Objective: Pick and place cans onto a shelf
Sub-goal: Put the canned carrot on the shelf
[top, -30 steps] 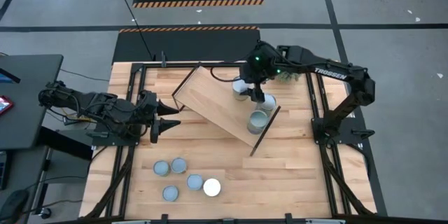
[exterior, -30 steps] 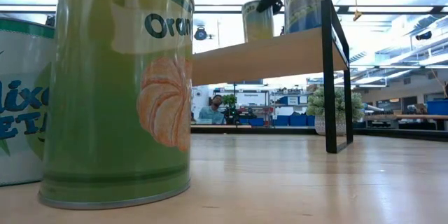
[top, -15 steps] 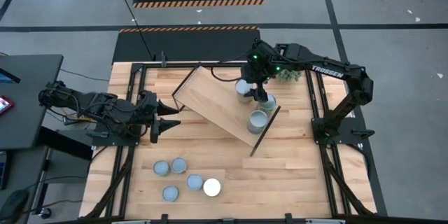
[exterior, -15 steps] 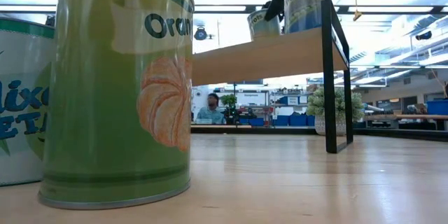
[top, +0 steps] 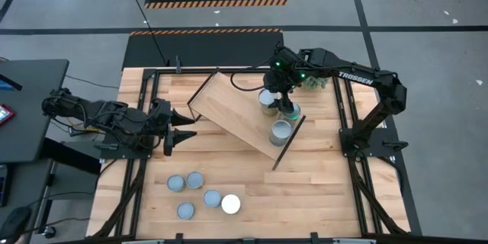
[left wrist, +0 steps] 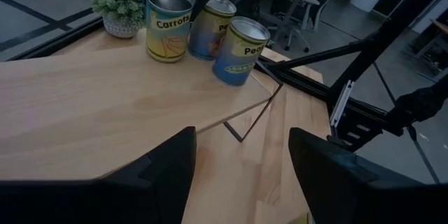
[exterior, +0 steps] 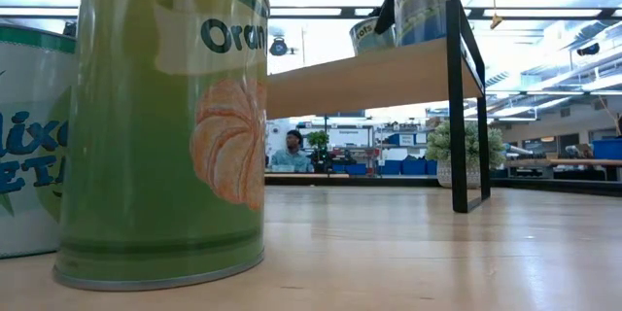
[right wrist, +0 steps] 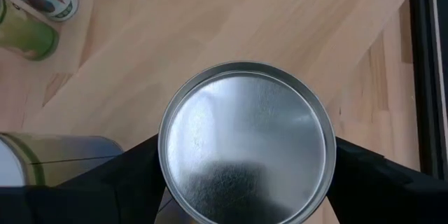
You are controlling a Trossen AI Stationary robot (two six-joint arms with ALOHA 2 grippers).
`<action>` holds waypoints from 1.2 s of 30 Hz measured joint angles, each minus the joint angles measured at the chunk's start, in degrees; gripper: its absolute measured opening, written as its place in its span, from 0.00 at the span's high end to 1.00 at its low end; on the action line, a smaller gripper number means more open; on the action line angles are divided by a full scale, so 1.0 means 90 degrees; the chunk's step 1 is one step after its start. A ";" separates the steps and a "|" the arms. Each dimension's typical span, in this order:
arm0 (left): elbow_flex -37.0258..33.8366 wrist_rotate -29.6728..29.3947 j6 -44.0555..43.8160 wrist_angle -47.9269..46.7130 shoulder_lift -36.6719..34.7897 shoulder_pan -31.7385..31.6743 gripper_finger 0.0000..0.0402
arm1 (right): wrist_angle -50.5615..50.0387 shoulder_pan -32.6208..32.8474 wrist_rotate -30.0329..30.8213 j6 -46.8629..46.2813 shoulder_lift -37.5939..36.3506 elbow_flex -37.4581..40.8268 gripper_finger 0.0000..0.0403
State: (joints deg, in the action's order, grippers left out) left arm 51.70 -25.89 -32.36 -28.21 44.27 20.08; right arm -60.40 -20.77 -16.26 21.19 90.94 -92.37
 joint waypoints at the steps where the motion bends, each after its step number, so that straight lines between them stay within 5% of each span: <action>1: 0.0000 0.0000 0.0000 0.0002 0.0000 0.0000 0.41 | 0.0022 0.0007 -0.0002 -0.0002 -0.0002 0.0011 0.17; 31: 0.0000 0.0002 -0.0002 0.0005 0.0000 0.0000 0.41 | -0.0010 0.0044 0.0018 -0.0079 -0.0017 -0.0261 0.05; 36: 0.0000 0.0002 -0.0002 0.0005 0.0000 0.0001 0.41 | 0.0078 0.0201 0.0479 -0.0752 -0.0017 -0.0307 0.05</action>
State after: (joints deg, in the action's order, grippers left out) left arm 51.70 -25.87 -32.38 -28.16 44.27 20.08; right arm -59.70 -18.96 -11.95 14.42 90.78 -95.13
